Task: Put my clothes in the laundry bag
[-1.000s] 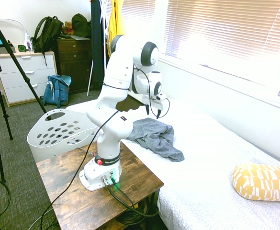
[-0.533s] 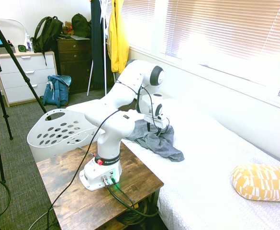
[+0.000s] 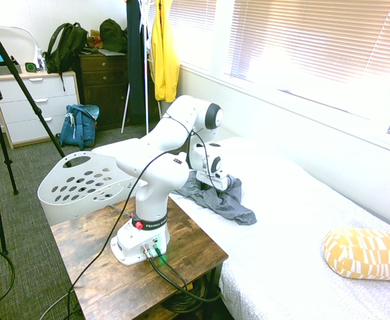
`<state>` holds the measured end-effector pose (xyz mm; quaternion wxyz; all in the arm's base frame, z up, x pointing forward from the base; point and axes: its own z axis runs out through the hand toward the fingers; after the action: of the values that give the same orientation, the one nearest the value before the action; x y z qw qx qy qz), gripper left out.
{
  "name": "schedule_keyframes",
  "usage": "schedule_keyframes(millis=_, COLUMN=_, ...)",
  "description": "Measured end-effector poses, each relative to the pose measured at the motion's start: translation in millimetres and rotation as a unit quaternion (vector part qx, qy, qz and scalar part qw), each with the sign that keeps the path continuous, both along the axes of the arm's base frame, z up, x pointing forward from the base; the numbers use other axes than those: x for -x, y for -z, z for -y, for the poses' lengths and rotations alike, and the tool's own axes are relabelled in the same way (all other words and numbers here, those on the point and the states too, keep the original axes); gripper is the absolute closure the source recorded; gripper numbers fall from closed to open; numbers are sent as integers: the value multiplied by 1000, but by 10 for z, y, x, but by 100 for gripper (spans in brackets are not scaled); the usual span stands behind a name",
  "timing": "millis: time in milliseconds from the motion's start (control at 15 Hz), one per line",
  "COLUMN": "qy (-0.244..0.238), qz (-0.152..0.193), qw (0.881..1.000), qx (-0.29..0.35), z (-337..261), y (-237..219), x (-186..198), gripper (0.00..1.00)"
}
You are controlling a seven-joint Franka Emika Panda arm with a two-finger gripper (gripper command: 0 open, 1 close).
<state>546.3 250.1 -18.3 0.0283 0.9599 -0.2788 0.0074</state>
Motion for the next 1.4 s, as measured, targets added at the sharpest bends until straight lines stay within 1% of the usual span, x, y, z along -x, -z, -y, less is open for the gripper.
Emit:
schedule_keyframes(millis=267, qy=8, qz=-1, qw=1000, qx=-13, z=62, y=44, x=69, gripper=100)
schedule_keyframes(millis=600, qy=14, qz=-15, qw=999, qx=-36, z=339, y=71, x=108, gripper=100)
schedule_keyframes(millis=1400, qy=9, qz=-25, qw=998, qx=-58, z=392, y=33, x=176, gripper=100)
